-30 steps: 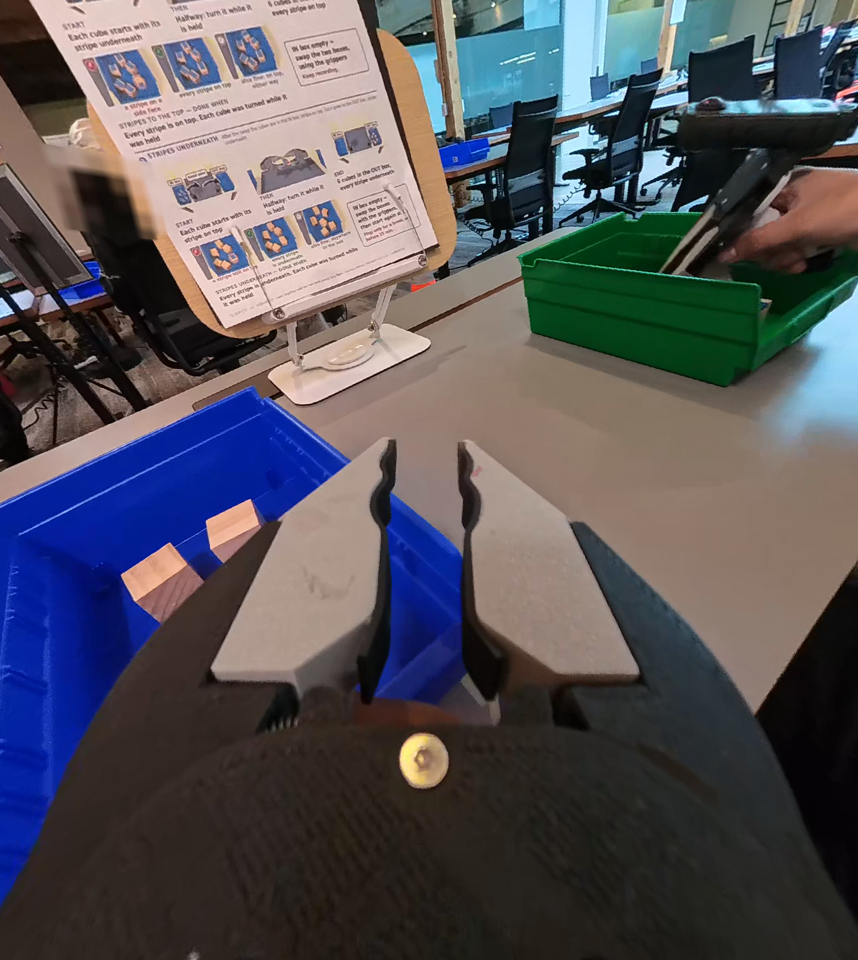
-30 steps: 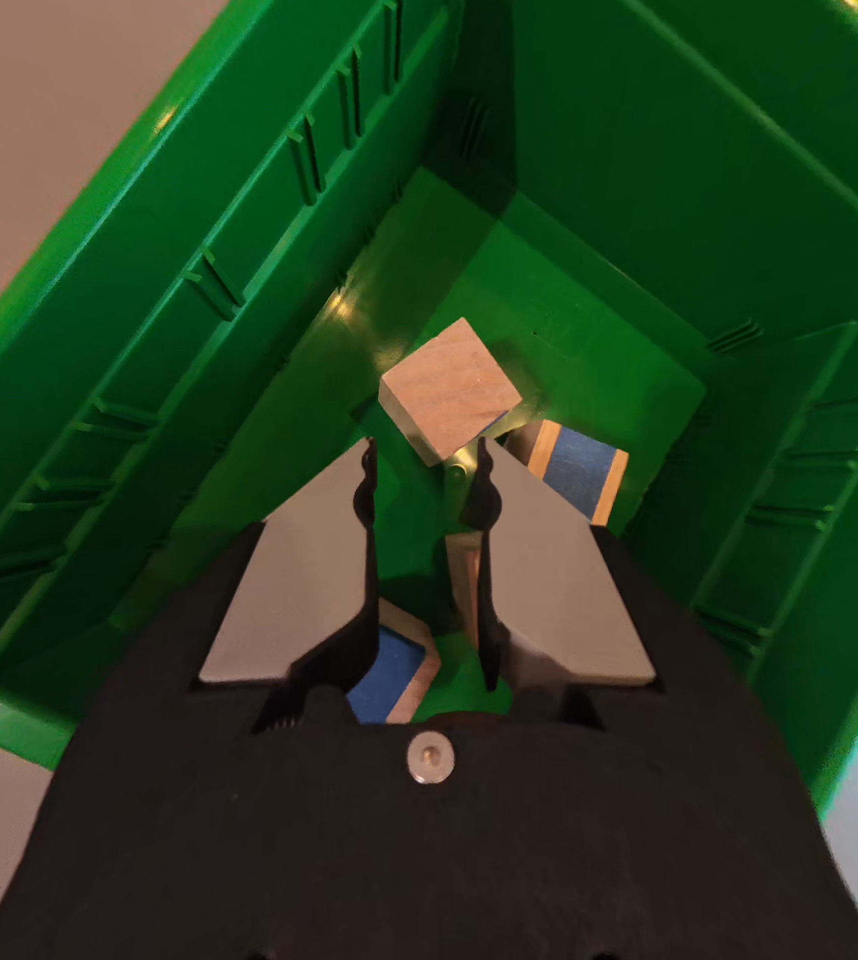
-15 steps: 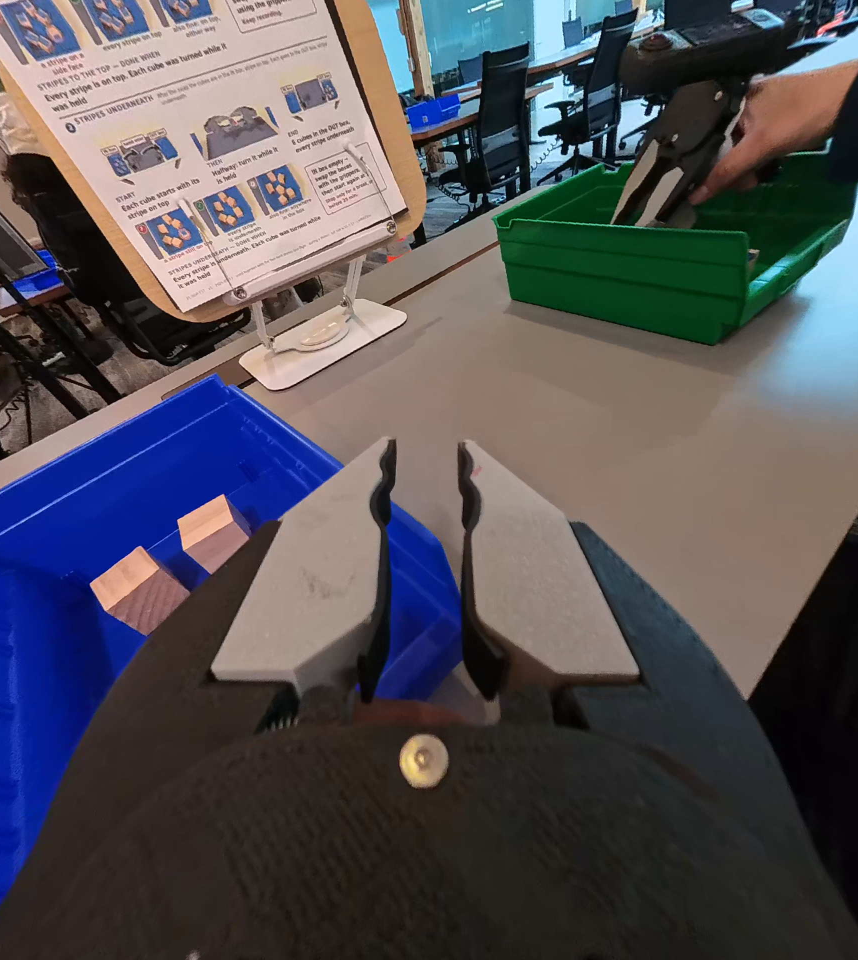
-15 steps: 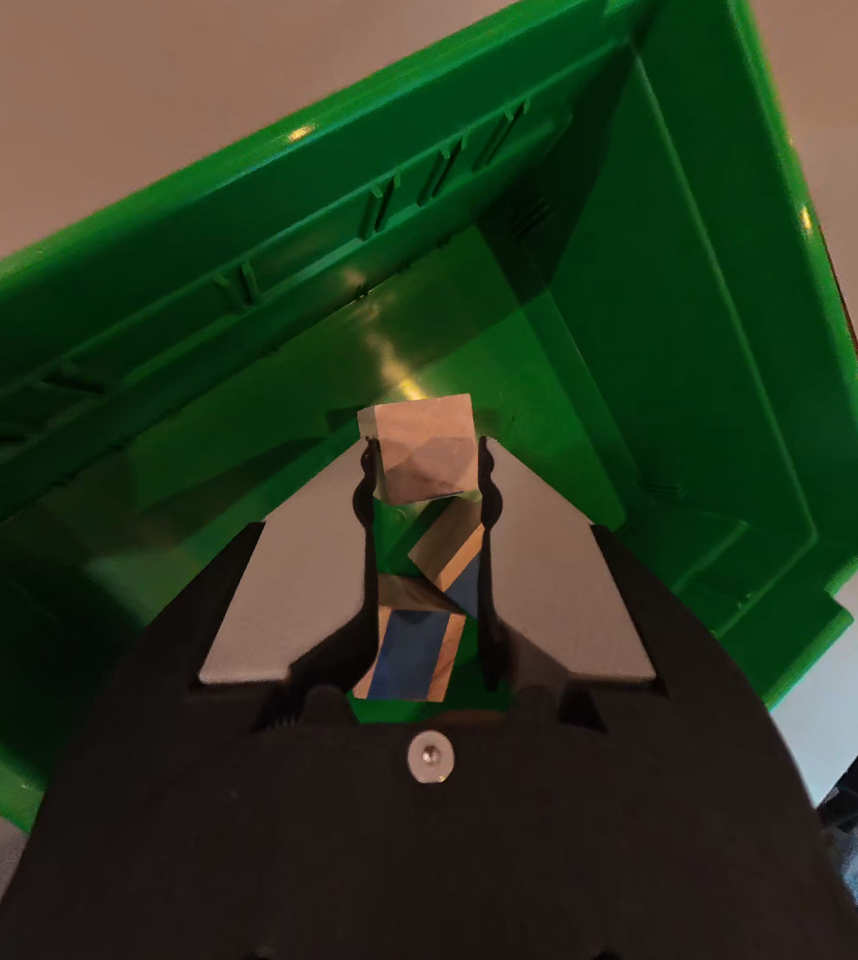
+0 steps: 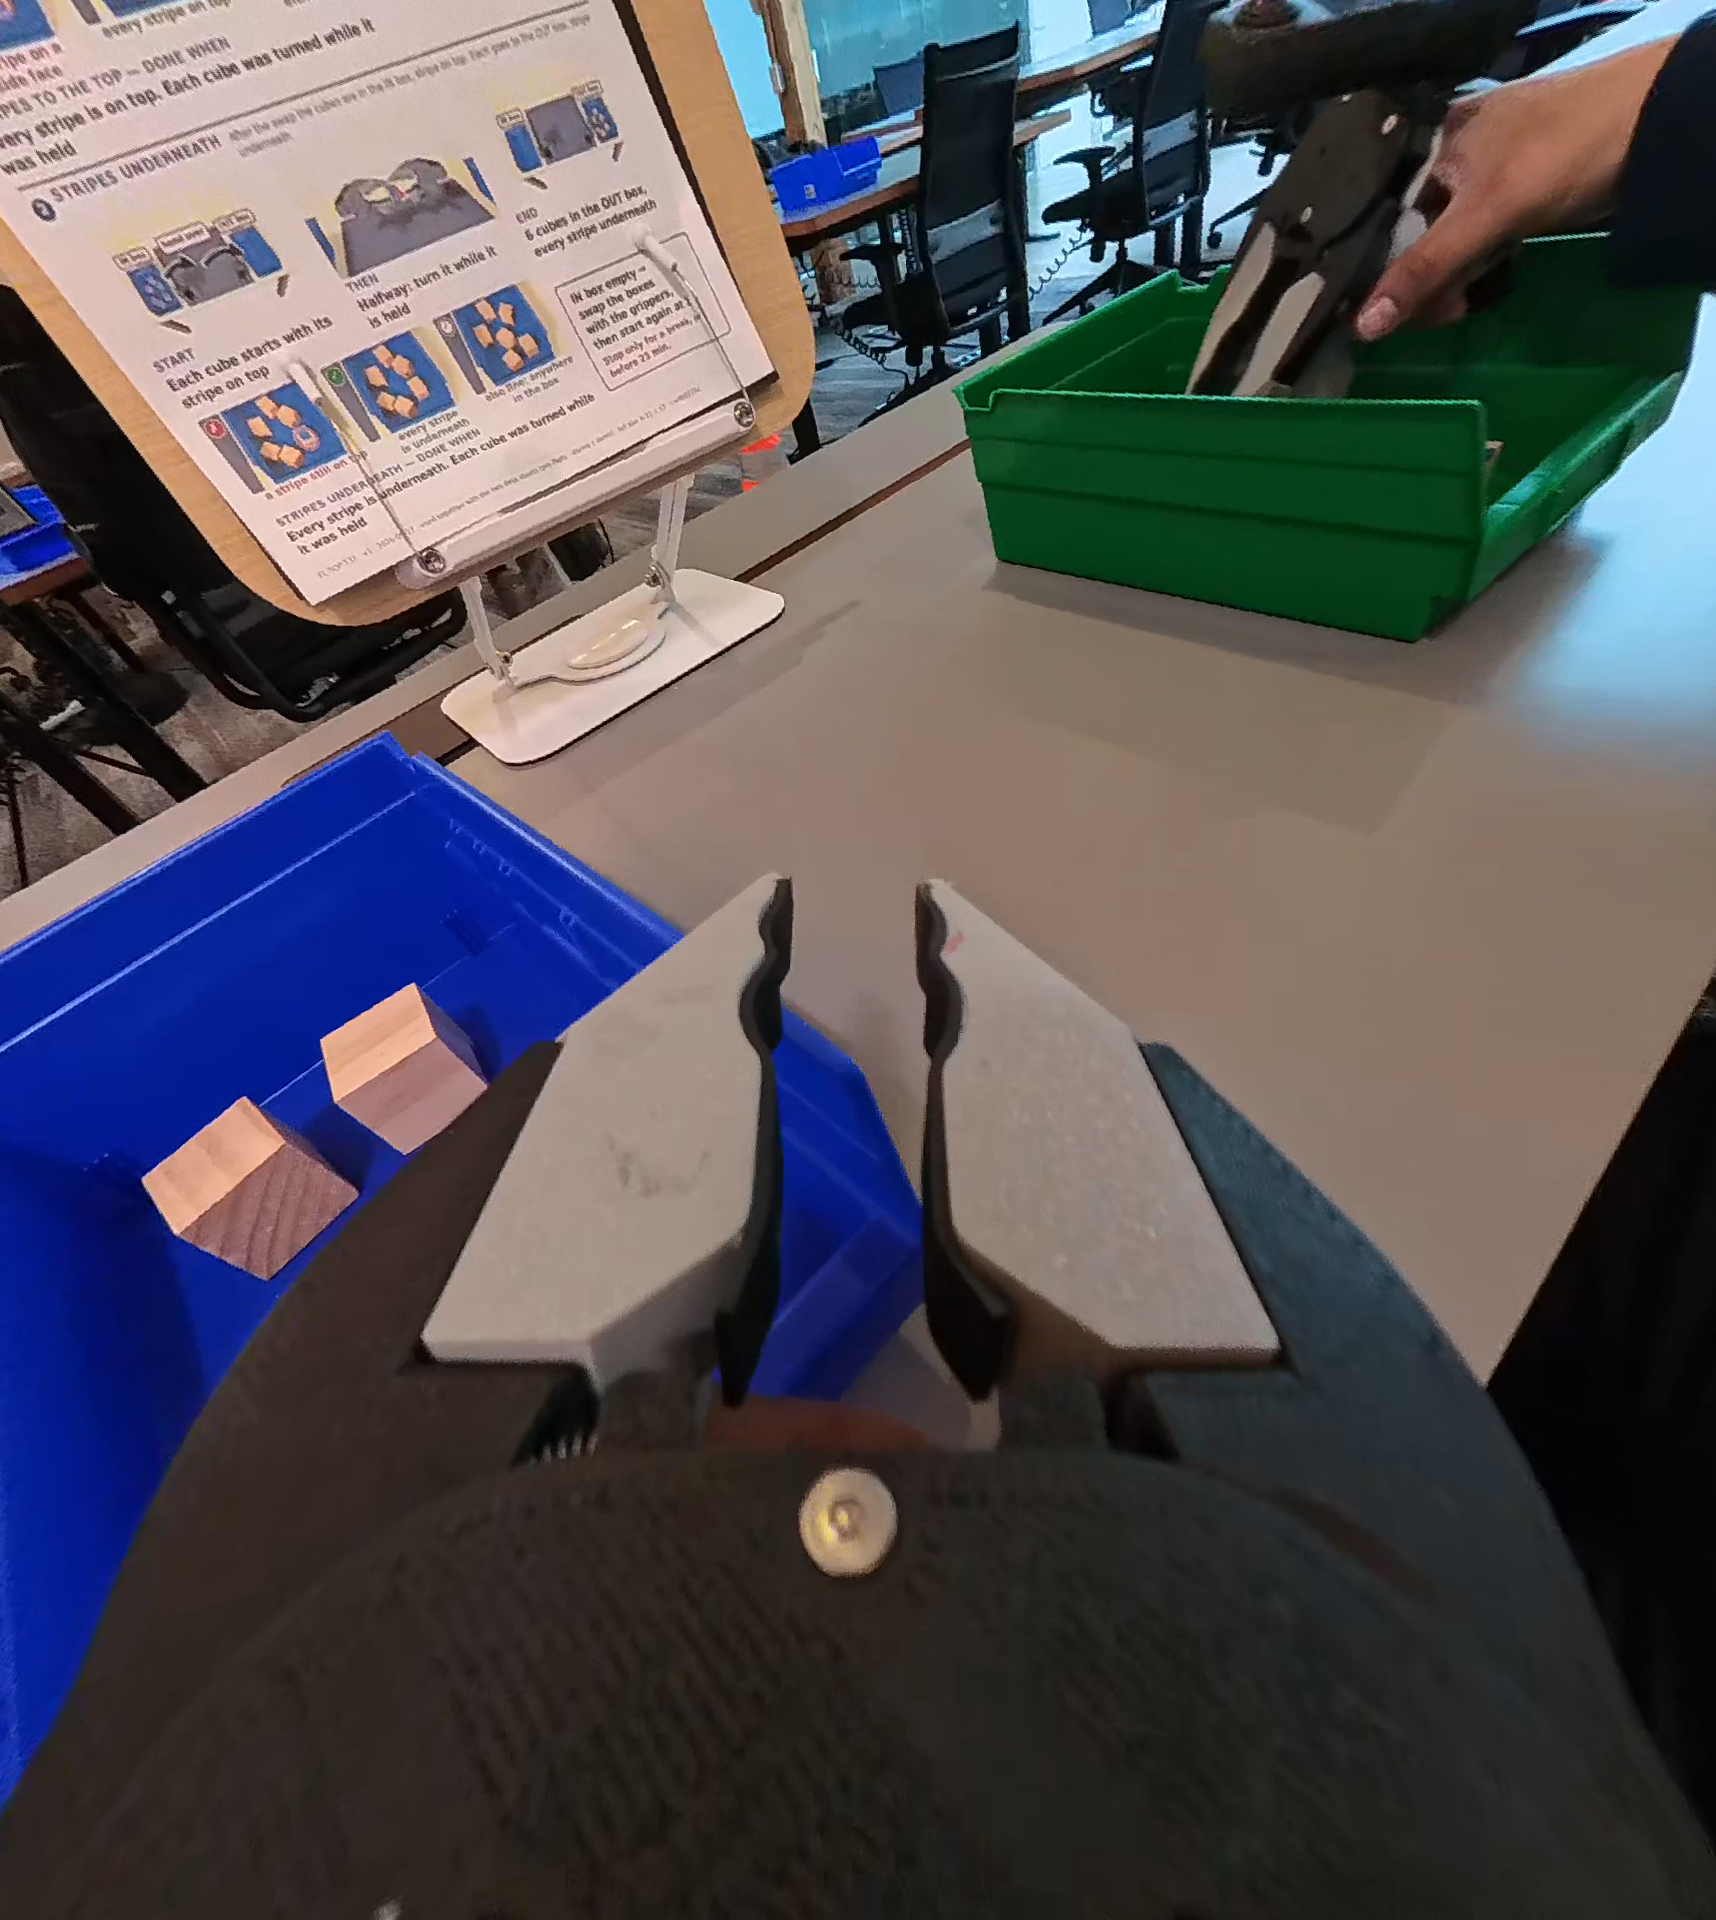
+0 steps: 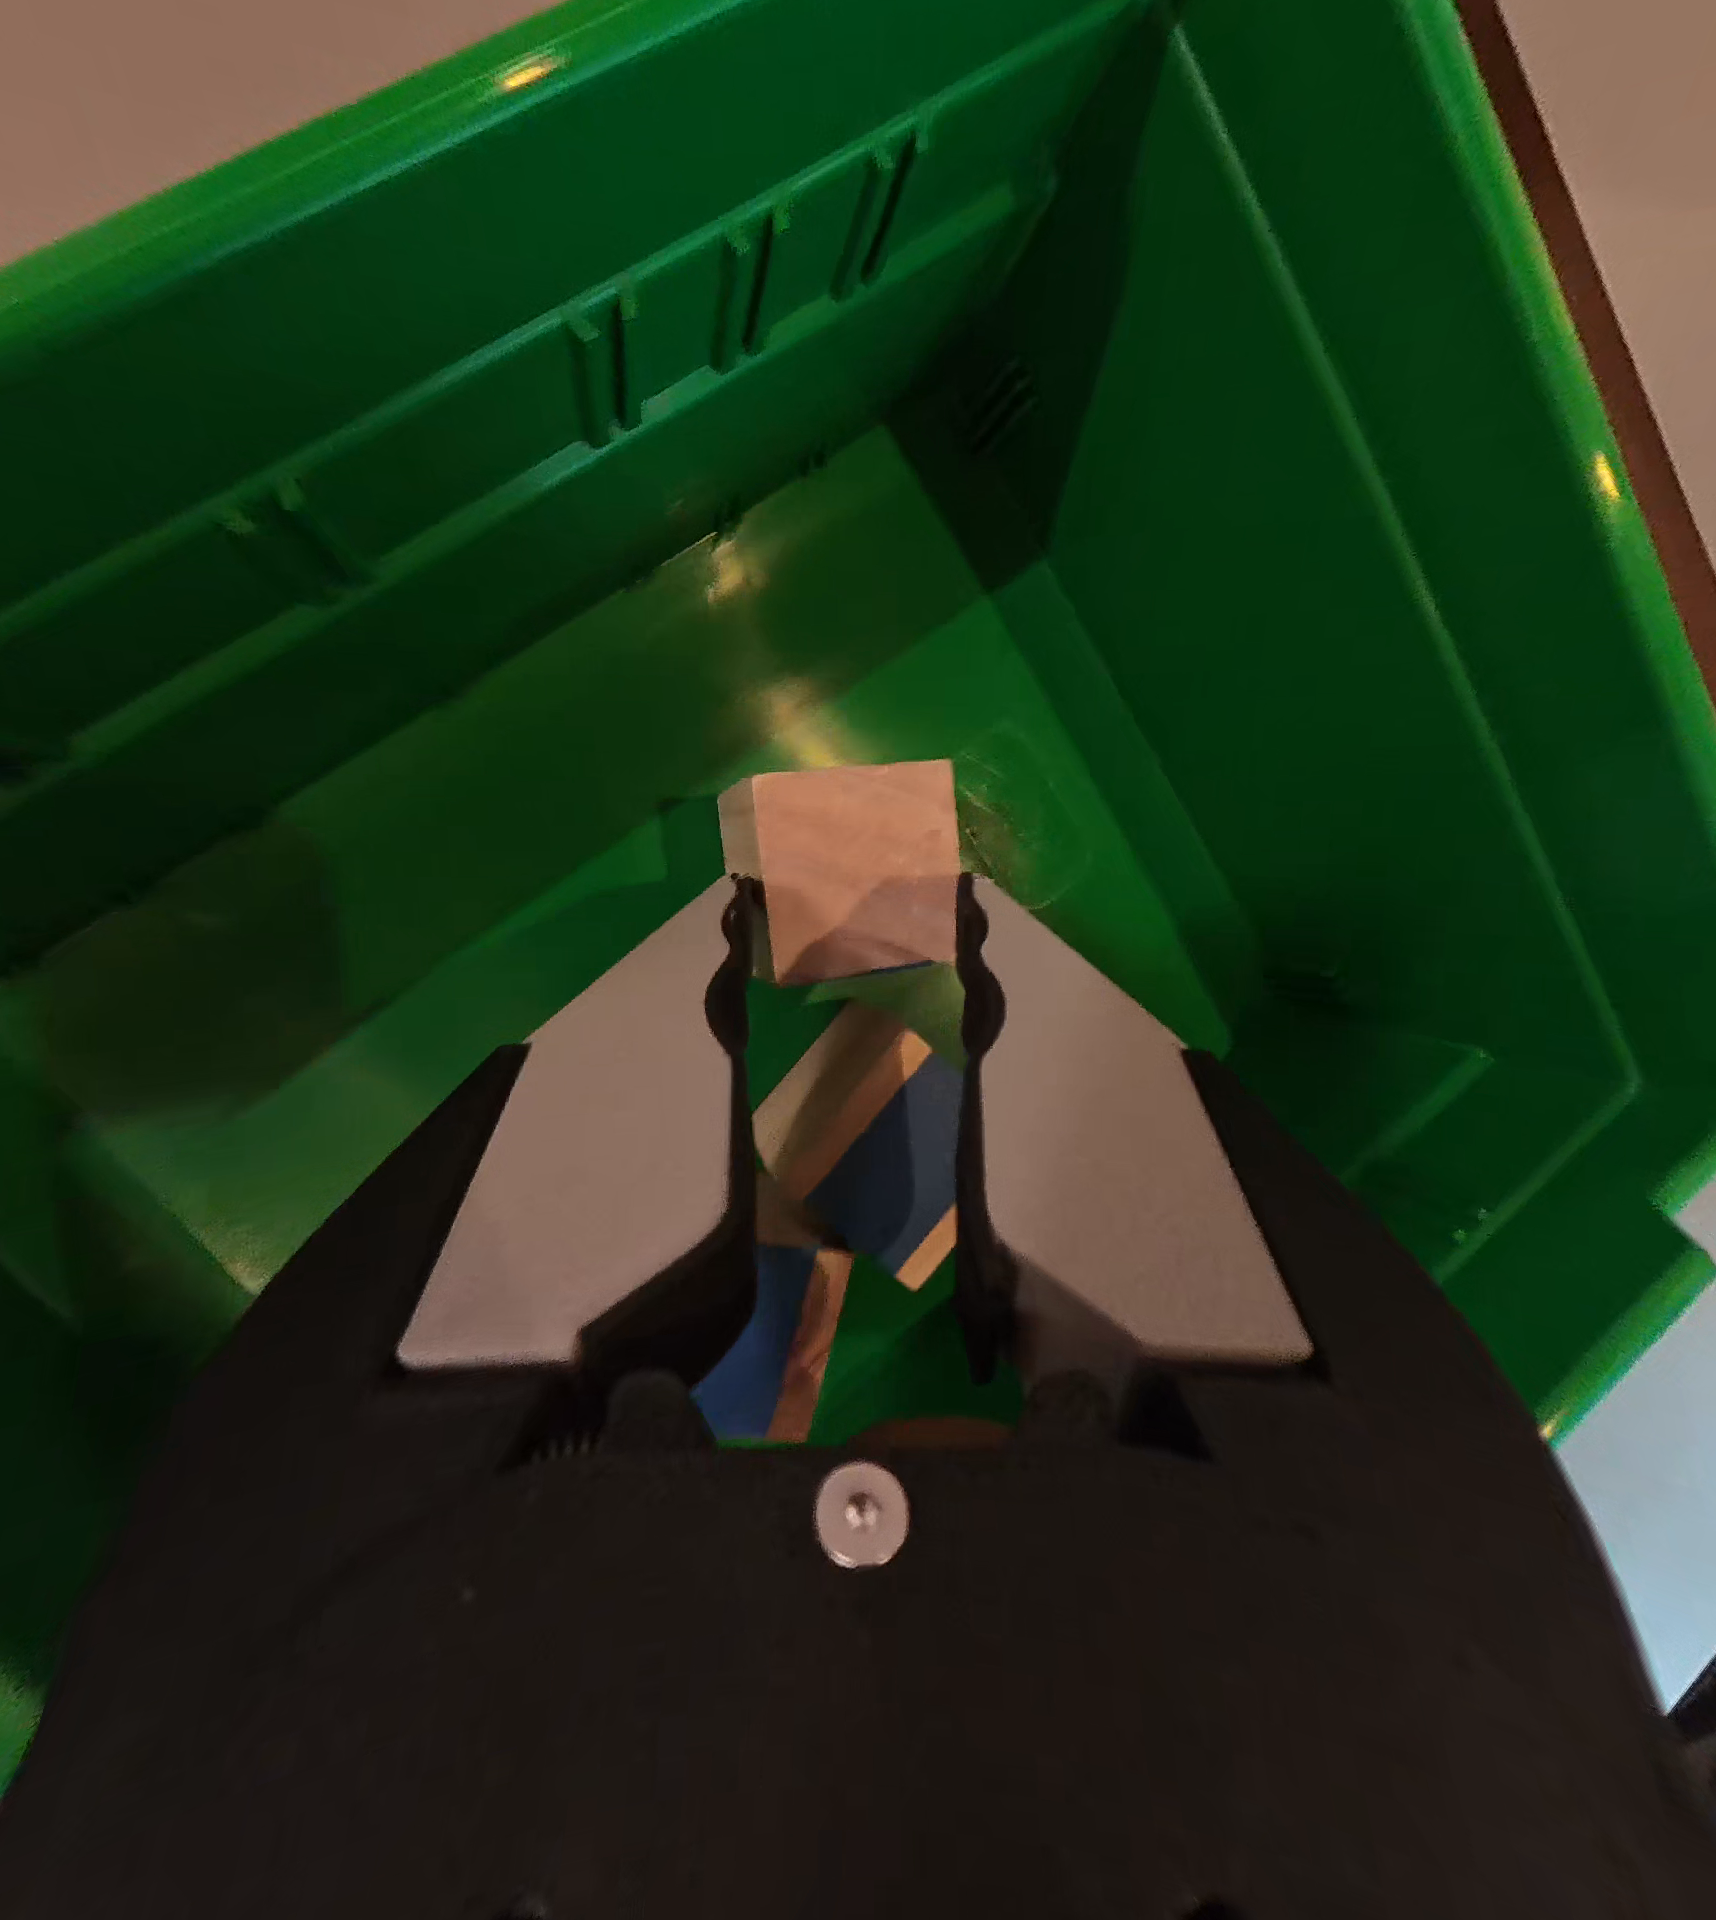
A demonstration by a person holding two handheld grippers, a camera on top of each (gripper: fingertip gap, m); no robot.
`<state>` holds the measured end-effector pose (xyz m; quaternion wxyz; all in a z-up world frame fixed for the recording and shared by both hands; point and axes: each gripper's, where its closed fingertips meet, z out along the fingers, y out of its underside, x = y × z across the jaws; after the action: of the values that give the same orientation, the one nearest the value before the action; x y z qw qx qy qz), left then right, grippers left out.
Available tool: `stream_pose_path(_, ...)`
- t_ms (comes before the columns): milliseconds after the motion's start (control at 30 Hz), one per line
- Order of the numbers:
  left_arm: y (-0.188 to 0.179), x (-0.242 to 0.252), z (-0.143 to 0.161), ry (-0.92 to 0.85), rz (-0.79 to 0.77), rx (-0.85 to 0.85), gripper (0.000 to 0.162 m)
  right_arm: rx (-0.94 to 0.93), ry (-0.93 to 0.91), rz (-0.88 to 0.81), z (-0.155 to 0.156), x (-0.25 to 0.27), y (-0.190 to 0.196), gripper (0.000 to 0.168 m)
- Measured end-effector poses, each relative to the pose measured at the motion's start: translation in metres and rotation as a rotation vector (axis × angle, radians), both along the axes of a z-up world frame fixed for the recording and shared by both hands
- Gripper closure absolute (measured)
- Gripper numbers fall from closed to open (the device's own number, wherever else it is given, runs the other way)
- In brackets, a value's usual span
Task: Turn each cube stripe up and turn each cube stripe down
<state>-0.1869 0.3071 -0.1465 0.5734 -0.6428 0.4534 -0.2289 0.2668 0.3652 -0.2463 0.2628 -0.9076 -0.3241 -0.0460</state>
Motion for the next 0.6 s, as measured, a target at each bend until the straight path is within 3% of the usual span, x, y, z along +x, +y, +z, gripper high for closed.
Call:
stream_pose_path(33, -0.001, 0.000, 0.000, 0.002, -0.003, 0.001, 0.140, 0.005, -0.001, 0.003, 0.000, 0.000, 0.002, 0.132)
stream_pose_path(200, -0.001, 0.001, -0.002, 0.013, -0.005, 0.002, 0.140, -0.004, 0.084, 0.035, 0.006, -0.008, 0.001, 0.121)
stream_pose_path(233, 0.000, 0.000, -0.003, 0.013, -0.005, 0.000, 0.140, 0.005, 0.154, 0.077, 0.014, -0.018, -0.001, 0.109)
stream_pose_path(367, 0.001, 0.000, -0.005, 0.015, -0.005, -0.006, 0.140, 0.145, 0.237, 0.108, 0.047, -0.017, 0.007, 0.106)
stream_pose_path(600, 0.000, 0.004, -0.010, 0.032, -0.020, -0.012, 0.140, 0.022, 0.072, 0.165, 0.027, -0.003, 0.000, 0.111)
